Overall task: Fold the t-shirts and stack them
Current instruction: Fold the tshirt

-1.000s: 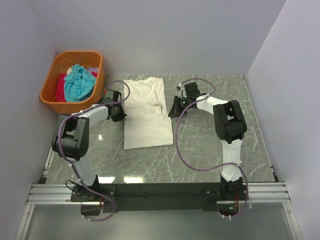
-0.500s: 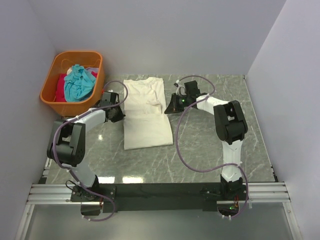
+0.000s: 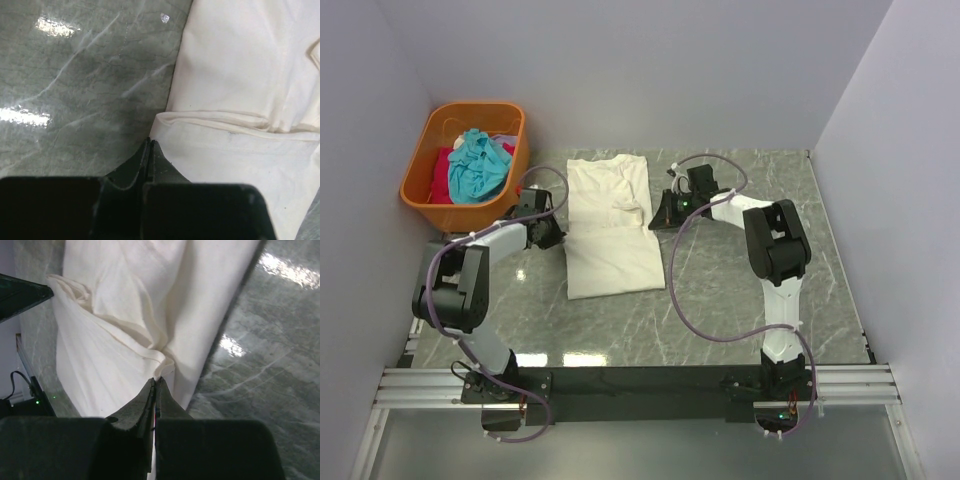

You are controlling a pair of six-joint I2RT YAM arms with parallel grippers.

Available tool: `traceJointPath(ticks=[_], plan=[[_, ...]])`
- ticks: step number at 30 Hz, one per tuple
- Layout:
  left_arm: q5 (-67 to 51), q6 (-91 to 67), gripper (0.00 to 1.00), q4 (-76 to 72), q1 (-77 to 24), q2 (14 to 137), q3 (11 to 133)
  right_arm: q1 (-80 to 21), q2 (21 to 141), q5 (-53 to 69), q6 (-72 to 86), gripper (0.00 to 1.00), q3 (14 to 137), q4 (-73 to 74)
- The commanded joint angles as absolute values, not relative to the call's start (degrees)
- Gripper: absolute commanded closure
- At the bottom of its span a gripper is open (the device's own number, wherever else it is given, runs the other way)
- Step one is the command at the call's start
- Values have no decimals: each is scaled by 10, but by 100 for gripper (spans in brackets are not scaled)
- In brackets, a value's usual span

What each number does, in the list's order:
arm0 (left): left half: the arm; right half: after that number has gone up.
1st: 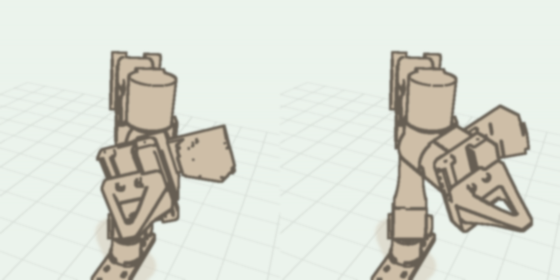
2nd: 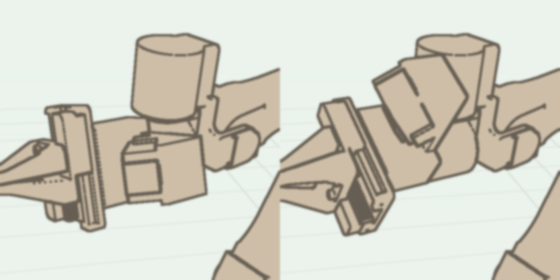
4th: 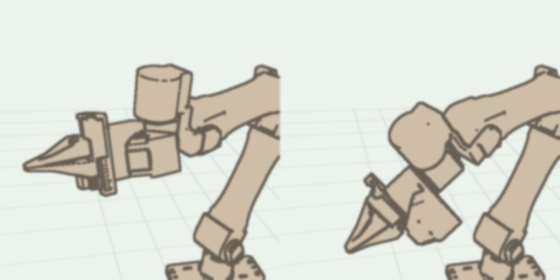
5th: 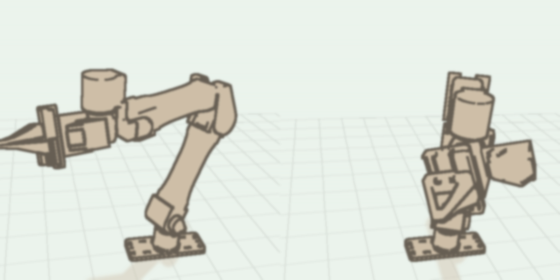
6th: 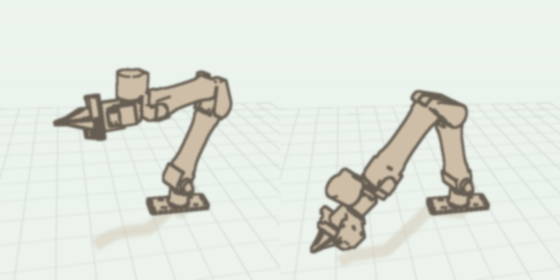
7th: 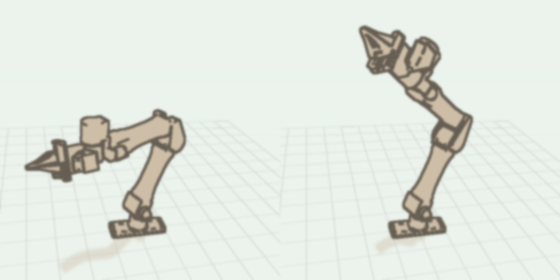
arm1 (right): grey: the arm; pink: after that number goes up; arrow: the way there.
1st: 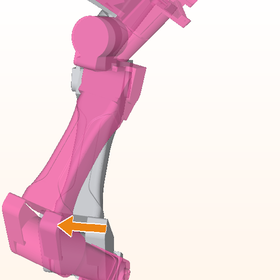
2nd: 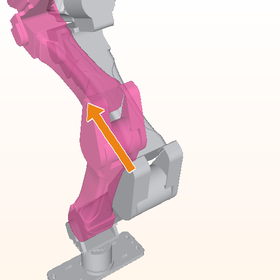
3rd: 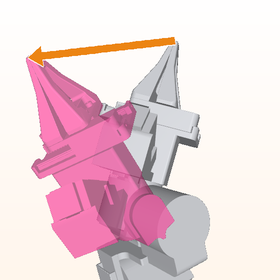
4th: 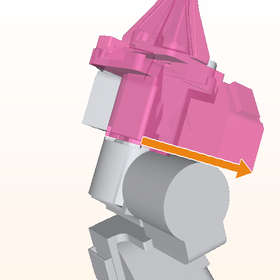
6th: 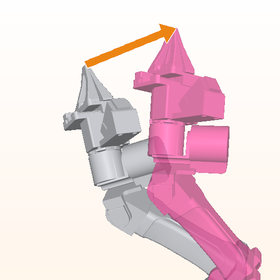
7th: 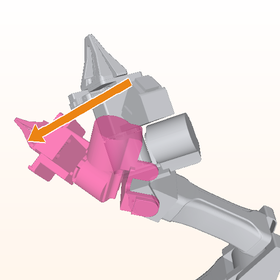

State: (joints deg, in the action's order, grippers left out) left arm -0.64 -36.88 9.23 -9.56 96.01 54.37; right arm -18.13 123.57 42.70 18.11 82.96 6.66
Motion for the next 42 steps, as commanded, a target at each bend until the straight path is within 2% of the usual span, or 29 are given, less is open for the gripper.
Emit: traceJointPath(ticks=[1, 19, 33, 36, 41, 42], plan=[[-21, -367, 99, 74, -92, 987, 569, -181, 1251, 401, 178, 100, 846, 71], [-72, -313, 91, 13, -93, 964, 579, -167, 1240, 379, 185, 99, 828, 51], [-15, -329, 85, 37, -93, 993, 577, -161, 1228, 359, 187, 95, 828, 60], [-18, -330, 80, 54, -93, 1012, 592, -161, 1231, 359, 191, 90, 832, 64], [-23, -343, 60, 51, -93, 981, 581, -160, 1194, 359, 212, 77, 801, 48], [-19, -345, 54, 54, -93, 970, 579, -162, 1169, 357, 216, 71, 792, 44]])
